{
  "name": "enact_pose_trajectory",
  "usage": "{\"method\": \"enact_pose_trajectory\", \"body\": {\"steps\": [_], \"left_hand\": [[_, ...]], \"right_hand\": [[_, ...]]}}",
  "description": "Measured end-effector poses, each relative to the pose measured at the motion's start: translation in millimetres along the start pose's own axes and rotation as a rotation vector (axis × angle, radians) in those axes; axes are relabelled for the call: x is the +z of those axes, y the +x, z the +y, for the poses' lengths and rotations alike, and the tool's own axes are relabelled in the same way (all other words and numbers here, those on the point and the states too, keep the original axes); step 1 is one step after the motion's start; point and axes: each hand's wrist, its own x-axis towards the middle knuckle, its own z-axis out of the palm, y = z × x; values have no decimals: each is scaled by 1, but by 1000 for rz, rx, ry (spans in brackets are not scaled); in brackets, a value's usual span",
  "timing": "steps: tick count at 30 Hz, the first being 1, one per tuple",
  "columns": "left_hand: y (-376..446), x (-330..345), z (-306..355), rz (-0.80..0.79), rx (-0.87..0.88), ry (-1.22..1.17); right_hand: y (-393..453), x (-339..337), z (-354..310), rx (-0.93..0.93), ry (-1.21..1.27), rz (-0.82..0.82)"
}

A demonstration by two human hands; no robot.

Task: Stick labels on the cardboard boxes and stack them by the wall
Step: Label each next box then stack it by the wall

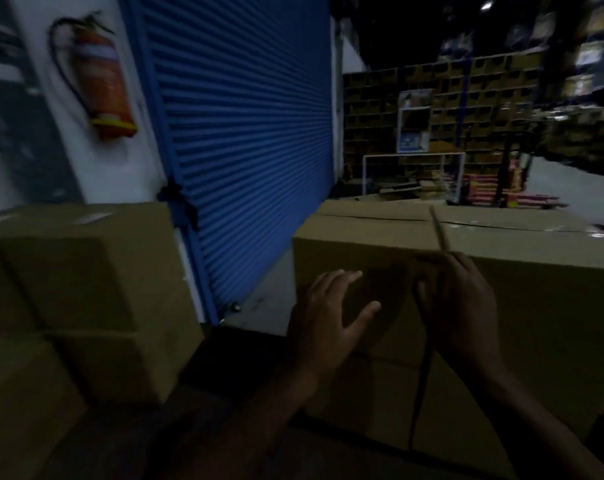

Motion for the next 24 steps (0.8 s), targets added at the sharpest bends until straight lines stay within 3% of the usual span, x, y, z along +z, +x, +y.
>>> {"method": "enact_pose_trajectory", "body": {"steps": [11,24], "left_hand": [[-70,-142,-132,155,-273,178],[-154,-318,-382,267,-664,205]], "right_hand": [[-29,160,-144,-6,316,-284],[-59,383,-331,91,415,-600]]}}
